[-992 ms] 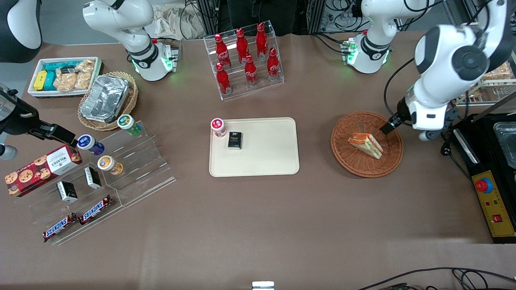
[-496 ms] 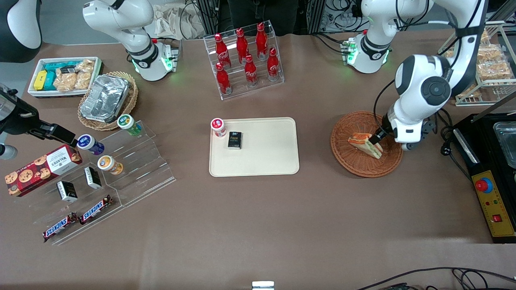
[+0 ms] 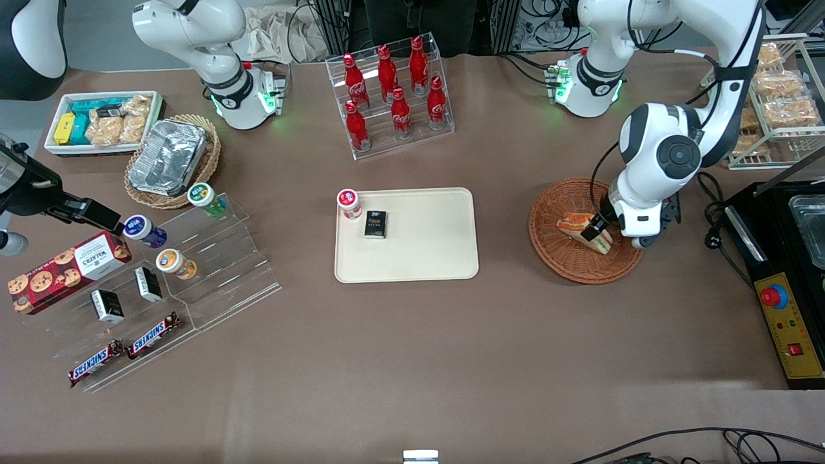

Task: Place sandwich from basket to tray
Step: 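Lower the left gripper and close it on the wrapped sandwich, then lift the sandwich out of the basket with the left gripper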

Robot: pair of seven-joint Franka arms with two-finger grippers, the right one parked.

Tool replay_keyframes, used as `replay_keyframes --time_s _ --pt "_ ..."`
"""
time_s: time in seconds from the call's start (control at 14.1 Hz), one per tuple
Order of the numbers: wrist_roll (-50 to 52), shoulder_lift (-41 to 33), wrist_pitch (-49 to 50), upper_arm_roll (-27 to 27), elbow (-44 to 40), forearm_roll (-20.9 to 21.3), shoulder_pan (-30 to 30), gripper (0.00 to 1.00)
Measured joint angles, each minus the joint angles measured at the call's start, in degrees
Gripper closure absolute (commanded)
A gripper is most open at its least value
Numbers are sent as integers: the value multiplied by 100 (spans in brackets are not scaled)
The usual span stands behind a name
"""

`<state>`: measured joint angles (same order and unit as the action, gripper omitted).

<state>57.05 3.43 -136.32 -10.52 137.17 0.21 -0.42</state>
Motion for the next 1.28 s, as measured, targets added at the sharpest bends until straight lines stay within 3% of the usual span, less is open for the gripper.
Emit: replay_keyframes --time_s 0.28,0.35,0.64,0.71,1.06,1.28 --pt "8 139 -543 0 280 1 -7 0" --pt "9 167 -607 0 324 1 -7 7" --pt "13 245 -640 0 349 1 -8 85" --pt "13 254 -647 0 348 1 -8 100" --pt "13 206 -706 0 257 16 -8 100" --pt "19 -206 -549 3 8 15 -6 100"
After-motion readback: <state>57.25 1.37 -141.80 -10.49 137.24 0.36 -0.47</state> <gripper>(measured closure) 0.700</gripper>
